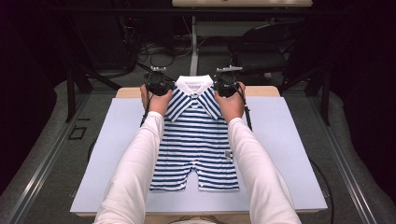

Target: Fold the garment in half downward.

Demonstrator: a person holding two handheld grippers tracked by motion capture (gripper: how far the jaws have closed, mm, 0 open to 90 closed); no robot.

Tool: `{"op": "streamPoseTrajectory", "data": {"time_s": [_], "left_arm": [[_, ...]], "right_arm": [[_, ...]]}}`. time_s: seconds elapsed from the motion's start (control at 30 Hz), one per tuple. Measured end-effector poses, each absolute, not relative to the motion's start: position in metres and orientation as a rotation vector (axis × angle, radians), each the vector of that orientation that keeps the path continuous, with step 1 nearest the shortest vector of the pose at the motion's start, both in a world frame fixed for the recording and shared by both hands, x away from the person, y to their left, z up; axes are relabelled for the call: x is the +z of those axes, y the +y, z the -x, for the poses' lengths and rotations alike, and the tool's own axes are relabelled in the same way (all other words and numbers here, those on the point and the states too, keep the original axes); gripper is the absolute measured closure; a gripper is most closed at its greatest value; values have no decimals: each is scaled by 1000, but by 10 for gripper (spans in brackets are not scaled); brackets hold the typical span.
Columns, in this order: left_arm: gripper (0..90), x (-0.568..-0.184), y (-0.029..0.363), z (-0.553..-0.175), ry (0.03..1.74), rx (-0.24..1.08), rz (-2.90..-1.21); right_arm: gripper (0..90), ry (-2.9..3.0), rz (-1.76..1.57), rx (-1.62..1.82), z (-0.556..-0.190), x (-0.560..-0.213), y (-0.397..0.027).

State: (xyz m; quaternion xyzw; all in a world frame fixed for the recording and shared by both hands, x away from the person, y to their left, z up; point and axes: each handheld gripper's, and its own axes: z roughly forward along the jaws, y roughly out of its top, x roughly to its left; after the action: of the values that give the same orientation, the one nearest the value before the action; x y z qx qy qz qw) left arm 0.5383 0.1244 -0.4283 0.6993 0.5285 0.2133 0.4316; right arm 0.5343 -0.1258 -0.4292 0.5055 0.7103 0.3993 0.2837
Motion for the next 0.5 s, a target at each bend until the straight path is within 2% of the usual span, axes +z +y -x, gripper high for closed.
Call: {"op": "streamPoseTrajectory", "data": {"time_s": [0.5], "left_arm": [[851,-431,133,-530,1323,485,-1746]], "right_arm": [[871,1912,-1338,1087,-526,-430,-123]]}}
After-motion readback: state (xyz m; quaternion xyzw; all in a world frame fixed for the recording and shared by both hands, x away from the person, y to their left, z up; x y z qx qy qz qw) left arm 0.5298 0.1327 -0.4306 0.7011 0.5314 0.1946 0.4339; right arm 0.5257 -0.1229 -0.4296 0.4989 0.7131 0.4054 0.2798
